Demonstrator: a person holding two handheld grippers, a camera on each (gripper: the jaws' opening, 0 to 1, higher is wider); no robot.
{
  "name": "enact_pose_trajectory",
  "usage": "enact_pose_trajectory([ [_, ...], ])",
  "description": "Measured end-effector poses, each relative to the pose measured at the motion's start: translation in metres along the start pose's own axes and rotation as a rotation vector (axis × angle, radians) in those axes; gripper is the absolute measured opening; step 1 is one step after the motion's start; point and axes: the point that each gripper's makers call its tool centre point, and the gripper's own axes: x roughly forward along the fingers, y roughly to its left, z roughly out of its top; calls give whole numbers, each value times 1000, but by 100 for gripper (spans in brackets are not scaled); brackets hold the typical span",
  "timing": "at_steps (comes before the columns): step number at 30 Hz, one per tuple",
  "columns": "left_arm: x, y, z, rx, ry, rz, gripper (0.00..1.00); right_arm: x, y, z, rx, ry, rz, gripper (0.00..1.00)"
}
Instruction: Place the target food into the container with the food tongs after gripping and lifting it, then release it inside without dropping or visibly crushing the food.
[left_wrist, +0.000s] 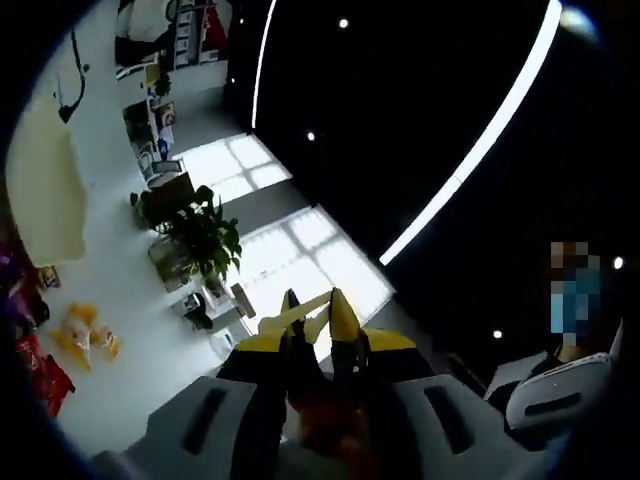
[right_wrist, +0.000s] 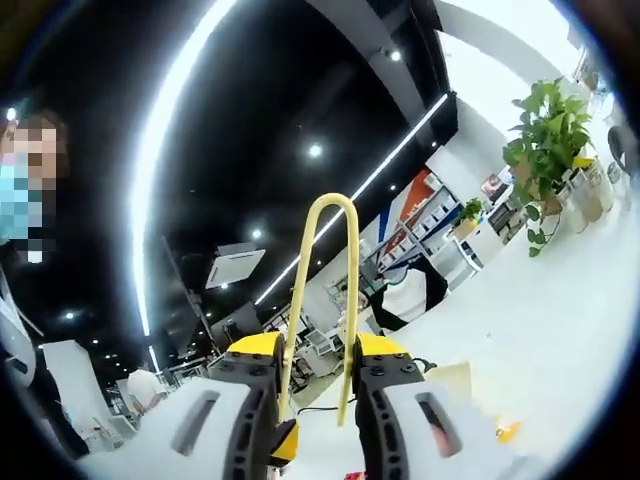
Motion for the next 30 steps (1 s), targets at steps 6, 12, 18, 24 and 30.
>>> enact_pose_trajectory([
  [6, -17, 9, -8, 345, 208, 188, 40, 0, -7, -2, -62, 26, -23, 23],
  [12, -28, 18, 5, 568, 279, 327, 43, 2, -9, -5, -80, 44, -23, 23],
  [18, -46, 29, 26, 800, 339, 499, 49, 3, -9, -7, -102, 55, -16, 23],
  [24, -65, 34, 39, 922, 324, 625, 67, 2, -11, -3, -122, 50, -11, 23],
  [30, -76, 30, 52, 1054, 294, 717, 100, 1, -13, -5, -151, 67, -16, 24],
])
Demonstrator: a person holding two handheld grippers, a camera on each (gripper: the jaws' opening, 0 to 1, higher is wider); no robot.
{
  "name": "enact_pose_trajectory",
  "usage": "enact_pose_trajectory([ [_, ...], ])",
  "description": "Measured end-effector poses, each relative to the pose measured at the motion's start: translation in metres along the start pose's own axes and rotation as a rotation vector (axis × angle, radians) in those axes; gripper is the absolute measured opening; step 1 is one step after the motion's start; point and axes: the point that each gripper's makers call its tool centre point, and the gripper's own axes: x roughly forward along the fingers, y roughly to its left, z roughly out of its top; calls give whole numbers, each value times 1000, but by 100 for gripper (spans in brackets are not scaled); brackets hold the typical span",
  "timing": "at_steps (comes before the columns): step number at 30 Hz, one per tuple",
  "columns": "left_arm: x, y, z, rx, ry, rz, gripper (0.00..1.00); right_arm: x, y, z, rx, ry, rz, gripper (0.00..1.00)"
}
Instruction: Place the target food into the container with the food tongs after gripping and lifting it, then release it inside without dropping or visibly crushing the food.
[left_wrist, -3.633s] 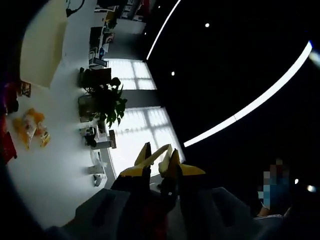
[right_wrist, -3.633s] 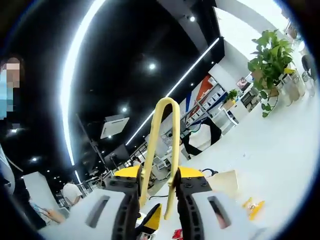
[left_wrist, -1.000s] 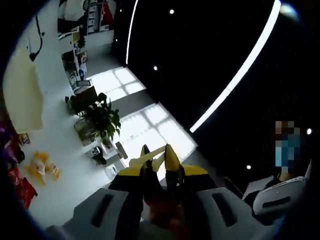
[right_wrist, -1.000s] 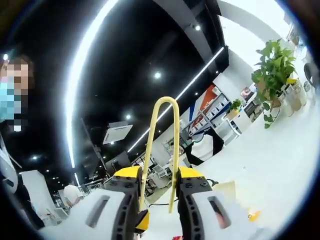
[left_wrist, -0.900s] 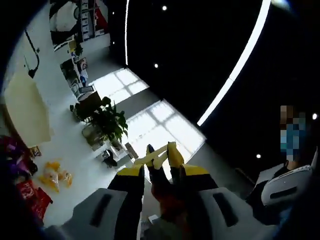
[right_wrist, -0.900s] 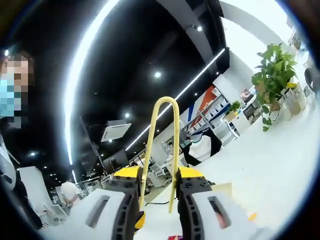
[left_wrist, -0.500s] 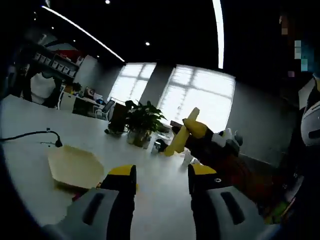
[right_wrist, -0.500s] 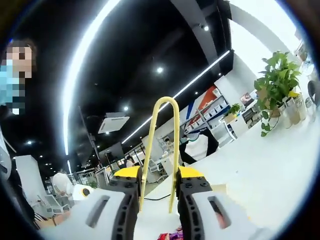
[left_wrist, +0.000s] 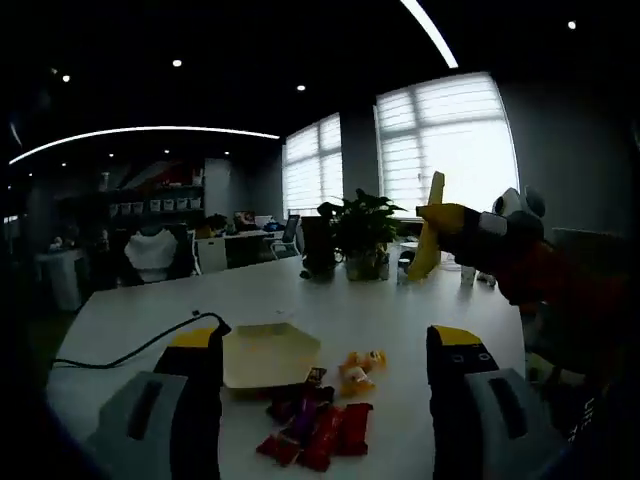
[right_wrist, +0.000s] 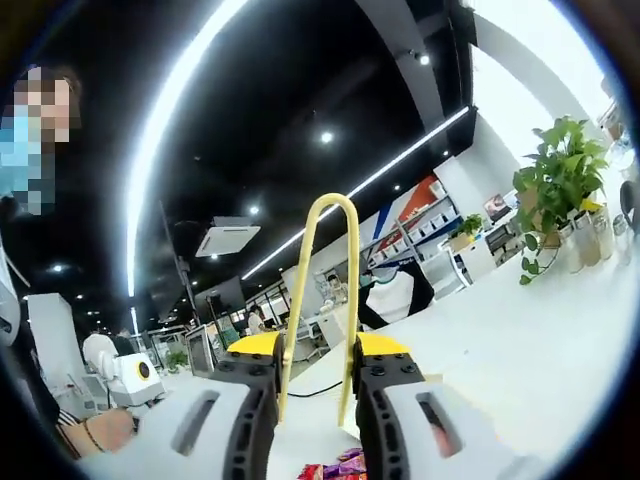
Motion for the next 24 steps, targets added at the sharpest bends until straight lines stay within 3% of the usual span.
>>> enact_pose_trajectory([
  [1, -4, 1, 1, 32, -2, 13, 100, -1, -1, -1, -18, 9, -3, 24],
  [7, -9, -8, -4, -10, -5, -14, 100, 1, -9, -2, -85, 32, -1, 24],
  [9, -11, -11, -6, -18, -11, -17, 100, 2, -15, -6, -177, 67, 2, 24],
  [12, -14, -12, -11, -28, -4, -19, 100, 4, -23, -12, -248, 110, 5, 24],
  [17, -24, -11, -10, -27, -6, -2, 100, 8, -33, -21, -296, 147, 34, 24],
  [19, -28, -10, -6, -25, -40, 0, 99, 10, -37, -24, -302, 148, 41, 24],
  [21, -29, -12, -8, -36, -32, -2, 99, 13, -36, -32, -293, 158, 89, 24],
  [24, -32, -13, -12, -23, -21, 3, 99, 15, -47, -45, -339, 203, 76, 24],
])
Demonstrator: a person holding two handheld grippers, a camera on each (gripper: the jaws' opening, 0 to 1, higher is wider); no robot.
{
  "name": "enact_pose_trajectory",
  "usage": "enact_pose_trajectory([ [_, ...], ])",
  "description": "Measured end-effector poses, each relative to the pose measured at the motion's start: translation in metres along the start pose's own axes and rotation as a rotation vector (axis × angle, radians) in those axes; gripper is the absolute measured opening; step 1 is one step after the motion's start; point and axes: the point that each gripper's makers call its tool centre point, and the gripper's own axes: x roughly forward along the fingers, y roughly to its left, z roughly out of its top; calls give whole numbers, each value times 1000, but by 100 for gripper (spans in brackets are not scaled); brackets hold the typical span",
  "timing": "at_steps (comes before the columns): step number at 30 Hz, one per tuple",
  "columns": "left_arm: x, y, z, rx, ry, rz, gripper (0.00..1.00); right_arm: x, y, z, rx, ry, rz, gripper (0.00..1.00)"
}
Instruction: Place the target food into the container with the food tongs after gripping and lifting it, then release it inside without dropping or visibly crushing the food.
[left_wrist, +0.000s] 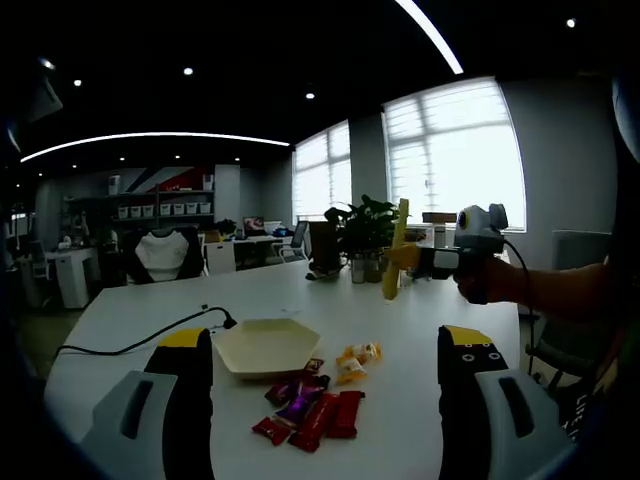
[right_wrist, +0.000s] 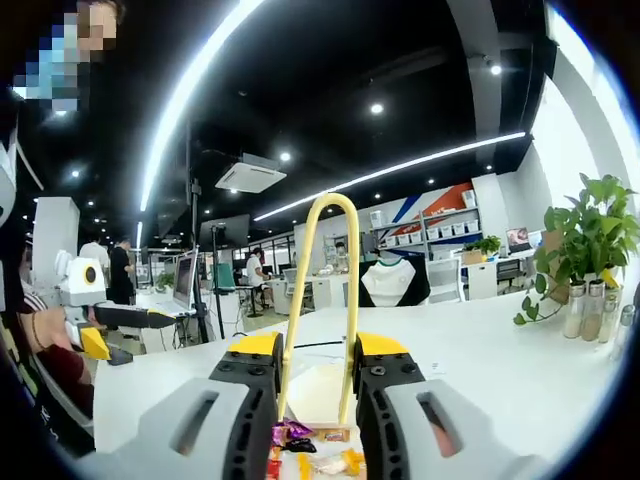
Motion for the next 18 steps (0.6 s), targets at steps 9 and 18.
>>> enact_pose_trajectory([
  [9, -7, -4, 0, -15, -2, 4, 97, 14, -28, -49, -25, 68, -5, 24],
  [18, -11, 1, 0, 6, 3, 22, 96, 21, -43, -92, -33, 160, -11, 24],
])
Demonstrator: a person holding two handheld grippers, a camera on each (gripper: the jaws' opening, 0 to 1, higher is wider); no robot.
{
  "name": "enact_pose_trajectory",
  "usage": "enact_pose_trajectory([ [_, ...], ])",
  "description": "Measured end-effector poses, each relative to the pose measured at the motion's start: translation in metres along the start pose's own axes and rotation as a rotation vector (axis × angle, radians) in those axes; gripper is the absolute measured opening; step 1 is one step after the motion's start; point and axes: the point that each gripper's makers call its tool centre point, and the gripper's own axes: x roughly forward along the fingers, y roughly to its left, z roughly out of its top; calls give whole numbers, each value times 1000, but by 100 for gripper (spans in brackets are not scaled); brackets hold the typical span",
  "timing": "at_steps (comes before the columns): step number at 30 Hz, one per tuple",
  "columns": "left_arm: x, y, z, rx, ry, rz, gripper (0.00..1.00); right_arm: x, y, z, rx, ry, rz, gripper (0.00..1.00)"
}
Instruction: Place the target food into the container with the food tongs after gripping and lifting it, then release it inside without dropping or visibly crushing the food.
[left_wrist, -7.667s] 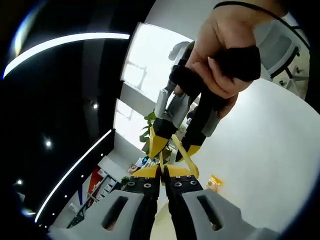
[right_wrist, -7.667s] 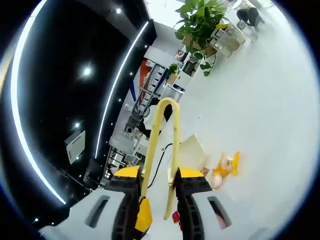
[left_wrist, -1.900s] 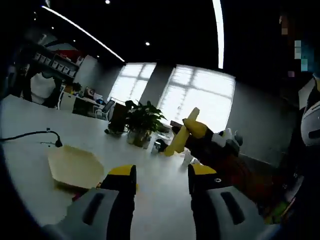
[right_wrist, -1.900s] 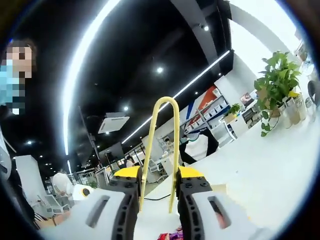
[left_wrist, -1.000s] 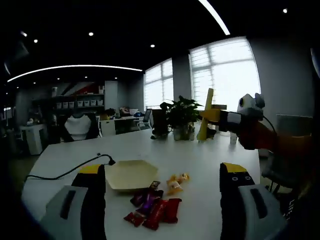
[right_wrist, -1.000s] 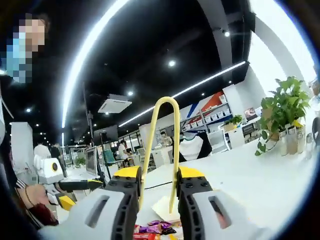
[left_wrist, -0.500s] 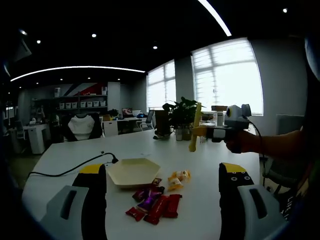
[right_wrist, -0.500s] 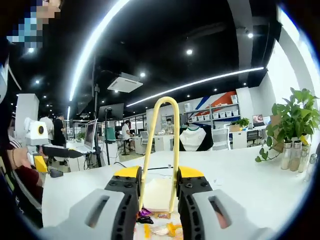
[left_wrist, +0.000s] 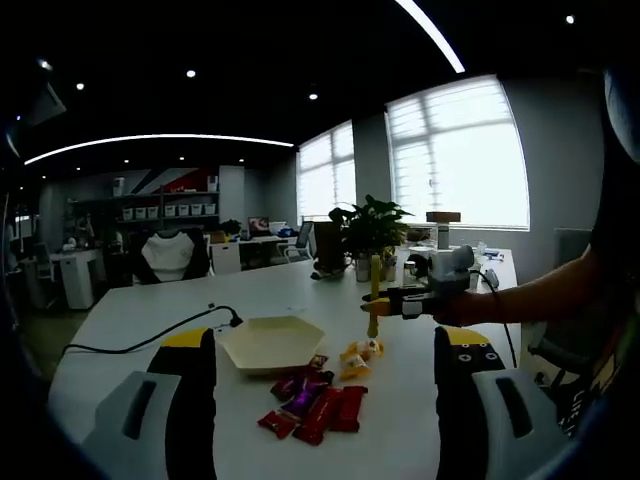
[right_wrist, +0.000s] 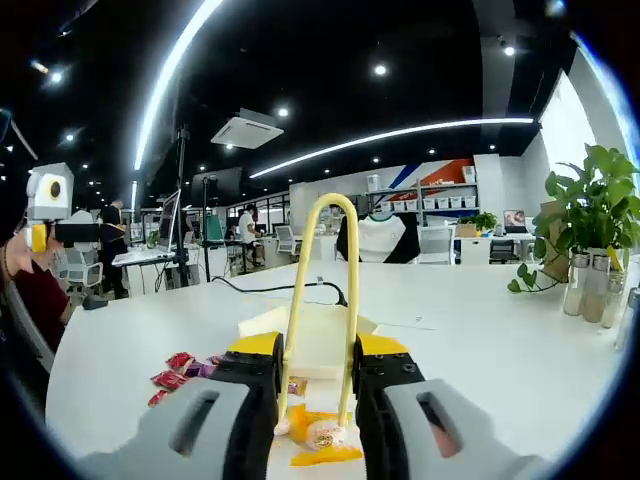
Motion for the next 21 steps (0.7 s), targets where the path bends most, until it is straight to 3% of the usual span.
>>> enact_pose_trajectory([
  [8, -5, 2, -1, 14, 14, 9, 96, 7, -2, -17, -27, 26, 3, 23],
  [11, -7, 5, -2, 17, 18, 20, 95, 10, -3, -26, -73, 63, 7, 23],
  [21, -10, 12, -2, 14, 22, 40, 93, 19, -5, -43, -63, 92, 8, 23],
])
